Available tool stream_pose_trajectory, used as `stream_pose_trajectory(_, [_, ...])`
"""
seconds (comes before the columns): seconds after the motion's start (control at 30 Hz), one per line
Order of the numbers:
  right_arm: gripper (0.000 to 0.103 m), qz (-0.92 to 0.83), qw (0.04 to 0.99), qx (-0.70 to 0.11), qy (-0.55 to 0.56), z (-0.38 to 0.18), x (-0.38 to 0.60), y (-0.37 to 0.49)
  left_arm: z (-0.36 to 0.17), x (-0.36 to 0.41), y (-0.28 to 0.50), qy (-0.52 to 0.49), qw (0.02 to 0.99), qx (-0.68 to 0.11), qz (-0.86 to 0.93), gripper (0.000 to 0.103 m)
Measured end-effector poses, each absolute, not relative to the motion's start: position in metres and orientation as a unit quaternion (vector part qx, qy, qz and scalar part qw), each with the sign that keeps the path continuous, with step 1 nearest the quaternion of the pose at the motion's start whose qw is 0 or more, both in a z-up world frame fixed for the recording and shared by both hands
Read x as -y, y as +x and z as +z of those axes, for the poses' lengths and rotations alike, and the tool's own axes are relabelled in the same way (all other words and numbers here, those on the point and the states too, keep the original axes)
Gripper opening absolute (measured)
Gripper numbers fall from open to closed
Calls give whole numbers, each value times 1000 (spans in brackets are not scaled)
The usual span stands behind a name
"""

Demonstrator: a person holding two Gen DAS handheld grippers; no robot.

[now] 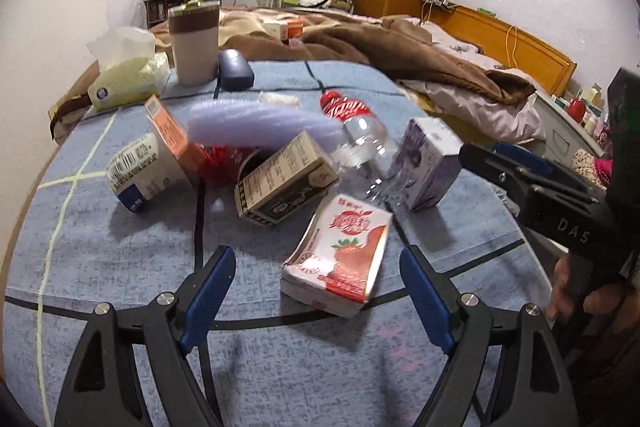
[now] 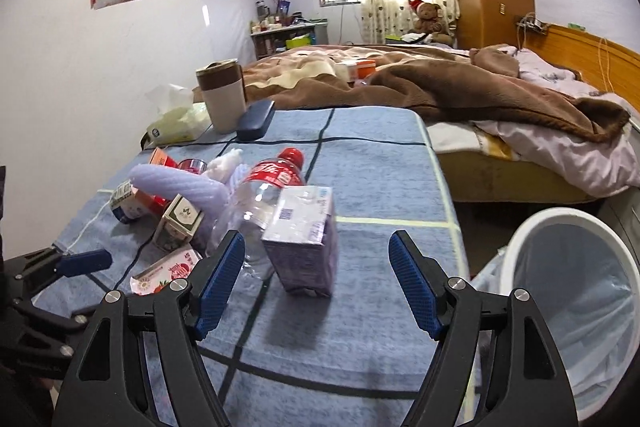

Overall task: Collect trash
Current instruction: 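Grasp the strawberry milk carton with left tool while right tool grasps the purple carton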

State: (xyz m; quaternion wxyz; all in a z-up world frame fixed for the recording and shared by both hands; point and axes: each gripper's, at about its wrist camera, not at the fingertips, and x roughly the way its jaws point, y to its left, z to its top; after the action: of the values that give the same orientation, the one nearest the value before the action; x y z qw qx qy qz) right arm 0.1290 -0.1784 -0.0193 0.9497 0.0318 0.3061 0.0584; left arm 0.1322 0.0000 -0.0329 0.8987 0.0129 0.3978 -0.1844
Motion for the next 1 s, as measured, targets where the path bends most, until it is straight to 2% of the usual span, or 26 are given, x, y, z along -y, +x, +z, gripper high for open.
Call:
stream_pose_trajectory(0.43, [76,43,943,-331,9,-32,164,150,-57,13,151,31,884,-421,-201,85])
stream_pose_trajectory(0.53, [67,41,943,-331,10,-32,165,150,-59,15,154,32,883,-424,-199,85])
stream_pose_trajectory(0.63, [65,37,942,-333,9,-33,166,152,-62,17,156,36,881,-427,-199,82])
stream_pose_trajectory(0.7, [60,38,942,-334,11,-33,166,153,-64,18,157,34,880,-430,-197,75])
stream_pose_trajectory(0.77, [49,39,940,-338,11,-35,166,154,-65,20,157,32,879,-433,-198,69])
stream_pose_trajectory(0.8, [48,38,940,-339,9,-35,165,155,-65,21,158,33,878,-435,-198,64])
stream_pose_trajectory(0.9, [43,38,940,-339,5,-36,163,153,-64,23,157,31,880,-433,-194,64])
stream_pose_trajectory(1.0, [43,37,941,-337,6,-35,164,153,-64,23,157,26,880,-434,-192,64])
